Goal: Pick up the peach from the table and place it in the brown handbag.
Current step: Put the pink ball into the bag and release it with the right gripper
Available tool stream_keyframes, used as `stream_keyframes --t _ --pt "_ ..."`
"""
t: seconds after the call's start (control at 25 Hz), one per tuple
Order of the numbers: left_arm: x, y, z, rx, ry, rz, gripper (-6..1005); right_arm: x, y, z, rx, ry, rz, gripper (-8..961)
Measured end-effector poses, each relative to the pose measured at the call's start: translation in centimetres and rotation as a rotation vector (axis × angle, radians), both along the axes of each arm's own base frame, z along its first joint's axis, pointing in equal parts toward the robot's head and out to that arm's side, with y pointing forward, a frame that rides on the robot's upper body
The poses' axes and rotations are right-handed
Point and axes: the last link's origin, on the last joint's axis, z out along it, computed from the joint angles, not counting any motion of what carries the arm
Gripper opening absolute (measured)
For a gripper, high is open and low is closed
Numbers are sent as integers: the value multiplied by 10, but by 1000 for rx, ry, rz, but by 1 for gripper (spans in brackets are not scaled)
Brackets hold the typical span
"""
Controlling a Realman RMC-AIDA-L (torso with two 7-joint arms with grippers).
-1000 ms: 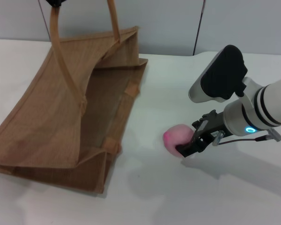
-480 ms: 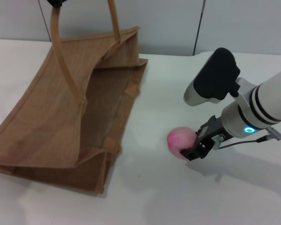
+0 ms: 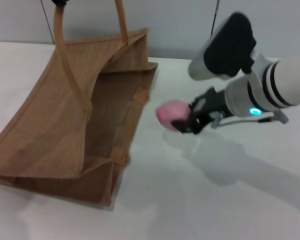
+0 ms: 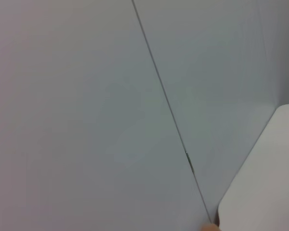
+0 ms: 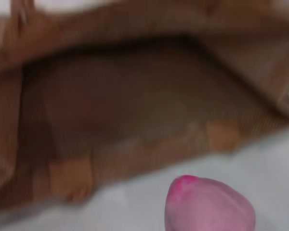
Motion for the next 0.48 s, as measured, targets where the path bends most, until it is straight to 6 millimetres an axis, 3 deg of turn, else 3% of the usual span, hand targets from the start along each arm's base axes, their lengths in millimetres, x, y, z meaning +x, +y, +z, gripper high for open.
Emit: stream_keyframes --t 0.48 --pt "15 0 -7 -8 10 -60 123 -42 1 19 73 96 128 417"
